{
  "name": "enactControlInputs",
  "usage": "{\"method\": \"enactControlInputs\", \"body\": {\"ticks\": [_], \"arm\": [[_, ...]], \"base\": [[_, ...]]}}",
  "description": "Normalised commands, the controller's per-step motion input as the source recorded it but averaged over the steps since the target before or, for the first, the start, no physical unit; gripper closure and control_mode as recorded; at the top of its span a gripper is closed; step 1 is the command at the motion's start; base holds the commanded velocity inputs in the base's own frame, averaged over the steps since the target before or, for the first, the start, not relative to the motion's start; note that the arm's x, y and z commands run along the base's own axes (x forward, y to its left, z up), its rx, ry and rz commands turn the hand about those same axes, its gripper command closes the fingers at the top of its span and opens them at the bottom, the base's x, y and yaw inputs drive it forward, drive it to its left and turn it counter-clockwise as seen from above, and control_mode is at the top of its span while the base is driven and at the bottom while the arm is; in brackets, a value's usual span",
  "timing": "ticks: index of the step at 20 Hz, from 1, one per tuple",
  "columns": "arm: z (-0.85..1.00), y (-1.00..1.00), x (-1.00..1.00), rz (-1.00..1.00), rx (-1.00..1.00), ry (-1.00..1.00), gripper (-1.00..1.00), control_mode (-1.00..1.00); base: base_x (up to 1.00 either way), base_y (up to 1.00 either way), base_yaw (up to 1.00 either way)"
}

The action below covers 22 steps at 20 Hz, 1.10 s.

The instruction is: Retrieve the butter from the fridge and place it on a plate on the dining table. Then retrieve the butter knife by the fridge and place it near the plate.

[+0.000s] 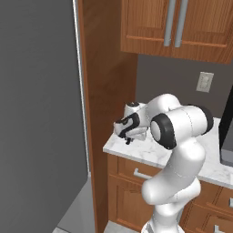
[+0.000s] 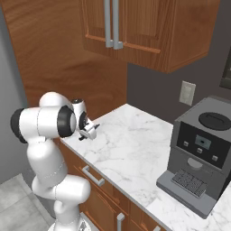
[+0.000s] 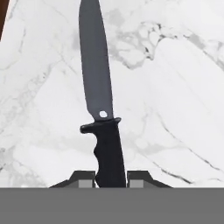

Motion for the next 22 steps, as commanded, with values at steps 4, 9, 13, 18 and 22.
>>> {"method": "enactControlInputs", "body": {"ticks": [4,9,13,18,22], "arm": [[0.43,-0.24,-0.4,0.0,-0.02,0.0,1.0,-1.0],[0.55,-0.34,-0.64,0.0,0.0,0.0,1.0,-1.0],[0.64,-0.29,-0.82,0.0,0.0,0.0,1.0,-1.0],[0.69,-0.27,-0.92,0.04,0.0,0.0,1.0,-1.0],[0.73,-0.23,-0.76,0.13,0.0,0.01,1.0,-1.0]], "base": [[0.0,0.0,0.0],[0.0,0.0,0.0],[0.0,0.0,0.0],[0.0,0.0,0.0],[0.0,0.0,0.0]]}}
